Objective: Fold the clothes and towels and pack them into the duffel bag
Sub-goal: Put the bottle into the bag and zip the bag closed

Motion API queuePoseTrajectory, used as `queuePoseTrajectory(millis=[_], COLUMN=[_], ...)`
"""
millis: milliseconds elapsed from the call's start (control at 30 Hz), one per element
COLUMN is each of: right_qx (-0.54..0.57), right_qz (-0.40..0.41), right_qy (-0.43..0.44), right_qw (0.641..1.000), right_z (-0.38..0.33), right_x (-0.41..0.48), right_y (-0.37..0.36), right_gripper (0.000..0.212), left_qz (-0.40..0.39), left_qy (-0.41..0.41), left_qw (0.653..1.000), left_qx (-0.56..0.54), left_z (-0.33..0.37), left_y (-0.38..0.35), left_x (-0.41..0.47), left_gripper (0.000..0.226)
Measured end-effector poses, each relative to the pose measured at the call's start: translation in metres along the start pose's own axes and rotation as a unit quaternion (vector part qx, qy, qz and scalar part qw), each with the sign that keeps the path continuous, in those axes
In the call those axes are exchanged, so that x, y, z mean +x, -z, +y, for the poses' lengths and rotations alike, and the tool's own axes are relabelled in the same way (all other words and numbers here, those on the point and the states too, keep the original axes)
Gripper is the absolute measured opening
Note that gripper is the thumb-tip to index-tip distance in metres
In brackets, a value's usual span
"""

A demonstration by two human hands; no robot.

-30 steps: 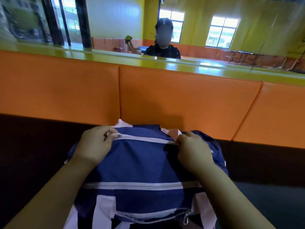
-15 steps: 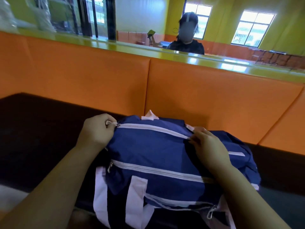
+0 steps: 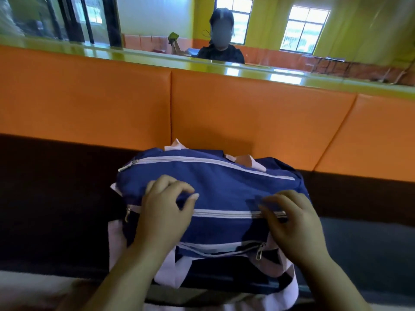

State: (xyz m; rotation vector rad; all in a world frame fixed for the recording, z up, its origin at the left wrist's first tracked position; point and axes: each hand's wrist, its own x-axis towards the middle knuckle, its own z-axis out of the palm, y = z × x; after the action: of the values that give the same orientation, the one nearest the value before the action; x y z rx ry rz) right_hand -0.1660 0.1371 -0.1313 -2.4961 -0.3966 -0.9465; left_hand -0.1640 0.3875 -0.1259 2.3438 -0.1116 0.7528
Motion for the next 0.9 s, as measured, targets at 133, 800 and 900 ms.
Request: queuePoseTrajectory(millis=[133, 800, 900], right_qx=[-0.039, 0.047, 0.041], right_qz=[-0.004, -0.11, -0.102], right_qy=[-0.025, -0.134, -0.117], right_qw=[0.999, 0.984, 0.987], right_z=[0.015, 0.046, 0.048], right_x=[-0.043, -0.072, -0.073], right_y=[0.009, 0.0, 0.0], right_gripper=[0.026, 0.035, 0.037], left_qz=[-0.063, -0.124, -0.085], left_qy=[-0.087, -0.115, -0.128], left_qw=[0.994, 0.947, 0.949], left_qx=[0.019, 0.274, 0.276], left_z=[0.03, 0.087, 0.085], left_y=[-0.026, -0.106, -0.108], left_x=[-0.033, -0.071, -0.072], left_gripper=[0.011, 0.034, 0.023])
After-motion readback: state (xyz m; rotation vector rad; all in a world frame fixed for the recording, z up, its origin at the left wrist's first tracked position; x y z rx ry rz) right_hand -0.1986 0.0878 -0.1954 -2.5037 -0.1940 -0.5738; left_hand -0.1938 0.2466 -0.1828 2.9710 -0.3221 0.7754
